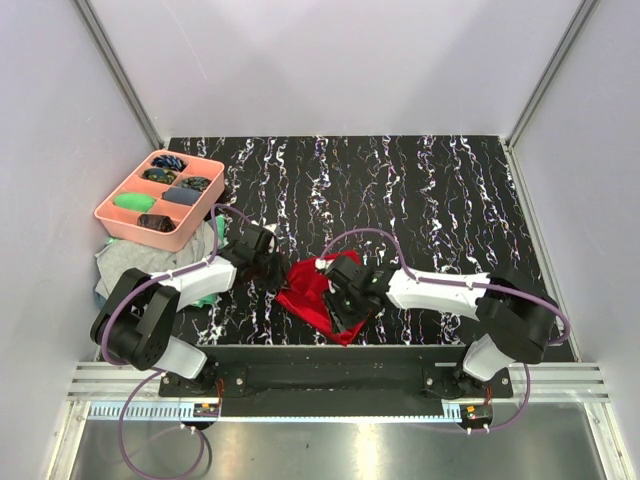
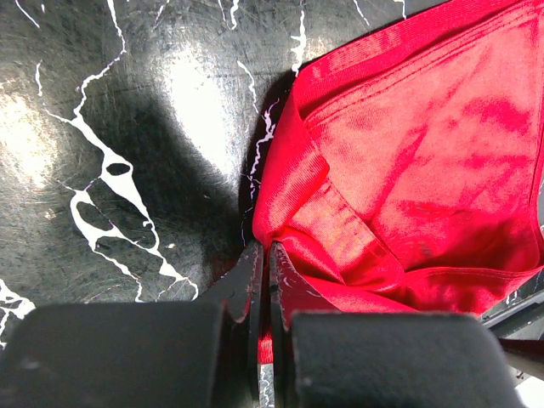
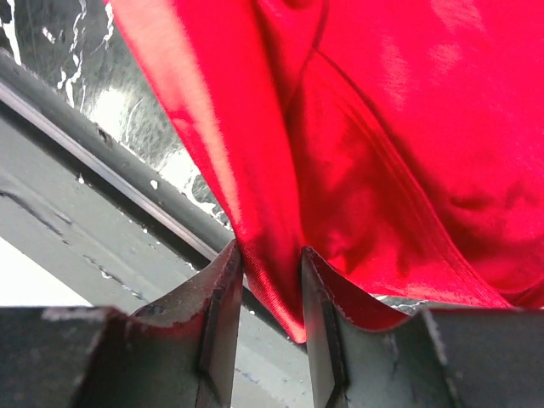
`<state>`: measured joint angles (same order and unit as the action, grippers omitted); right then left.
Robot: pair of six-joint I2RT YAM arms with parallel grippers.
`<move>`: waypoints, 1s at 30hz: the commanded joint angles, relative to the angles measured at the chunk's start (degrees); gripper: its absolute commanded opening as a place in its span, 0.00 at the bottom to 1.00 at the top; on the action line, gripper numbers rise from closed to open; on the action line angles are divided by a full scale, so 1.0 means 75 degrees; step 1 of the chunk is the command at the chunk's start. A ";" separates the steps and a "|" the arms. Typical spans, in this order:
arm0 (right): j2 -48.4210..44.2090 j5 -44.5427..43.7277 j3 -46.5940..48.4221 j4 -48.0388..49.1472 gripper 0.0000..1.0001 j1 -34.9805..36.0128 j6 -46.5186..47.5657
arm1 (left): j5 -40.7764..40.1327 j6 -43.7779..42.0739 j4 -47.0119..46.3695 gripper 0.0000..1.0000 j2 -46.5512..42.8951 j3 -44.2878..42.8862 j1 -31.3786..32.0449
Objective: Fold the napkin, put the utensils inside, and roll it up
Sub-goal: Roll the napkin with the utensil
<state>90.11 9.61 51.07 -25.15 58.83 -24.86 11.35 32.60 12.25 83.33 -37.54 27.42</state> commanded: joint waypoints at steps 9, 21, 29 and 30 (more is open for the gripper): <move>0.0115 0.0957 -0.0692 -0.0092 0.39 -0.0965 -0.0399 | -0.0084 -0.0233 0.0171 0.00 0.0128 -0.0222 -0.0035; -0.0973 0.0853 -0.0834 -0.0723 0.59 -0.0953 -0.0939 | -0.0049 -0.0257 0.0171 0.00 0.0163 -0.0233 -0.0035; -0.1584 0.0397 0.0490 -0.1780 0.72 -0.0662 -0.0424 | 0.0092 -0.0304 0.0276 0.00 0.0374 -0.0420 -0.0035; -0.1550 -0.0127 0.0886 -0.1780 0.73 -0.0463 -0.0191 | 0.0092 -0.0304 0.0300 0.00 0.0397 -0.0467 -0.0035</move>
<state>80.99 15.14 49.52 -35.79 52.01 -30.24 12.12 31.75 13.74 84.93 -39.22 27.42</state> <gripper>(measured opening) 0.717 0.020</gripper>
